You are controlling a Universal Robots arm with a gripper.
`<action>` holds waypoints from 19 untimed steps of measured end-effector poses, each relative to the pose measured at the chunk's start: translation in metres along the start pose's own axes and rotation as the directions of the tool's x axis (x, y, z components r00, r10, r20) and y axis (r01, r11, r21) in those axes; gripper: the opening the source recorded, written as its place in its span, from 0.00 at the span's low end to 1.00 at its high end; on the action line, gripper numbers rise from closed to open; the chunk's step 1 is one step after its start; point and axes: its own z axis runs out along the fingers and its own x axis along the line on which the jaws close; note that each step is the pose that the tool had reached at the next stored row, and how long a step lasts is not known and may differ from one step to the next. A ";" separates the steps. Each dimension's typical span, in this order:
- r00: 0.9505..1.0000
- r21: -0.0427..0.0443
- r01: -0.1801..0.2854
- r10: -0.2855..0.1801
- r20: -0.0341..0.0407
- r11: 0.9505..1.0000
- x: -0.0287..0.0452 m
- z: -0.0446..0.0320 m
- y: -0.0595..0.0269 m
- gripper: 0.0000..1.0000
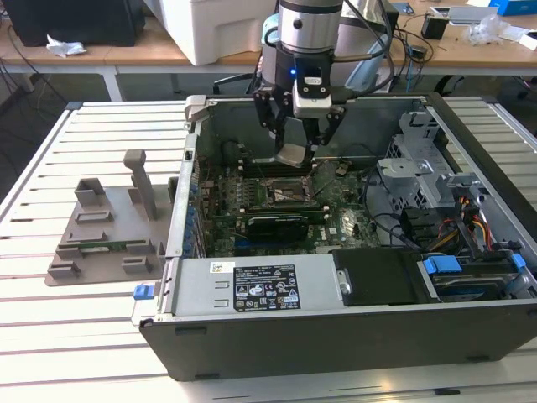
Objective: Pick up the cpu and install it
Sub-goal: 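Place the cpu into insertion slot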
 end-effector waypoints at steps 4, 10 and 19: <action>0.998 0.000 -0.055 0.055 -0.002 0.998 0.0000 0.0000 0.0000 0.55; 0.988 0.000 -0.157 0.157 -0.006 0.988 0.0000 0.0000 0.0000 0.55; 0.946 0.002 -0.323 0.323 -0.012 0.946 0.0000 -0.0001 0.0000 0.55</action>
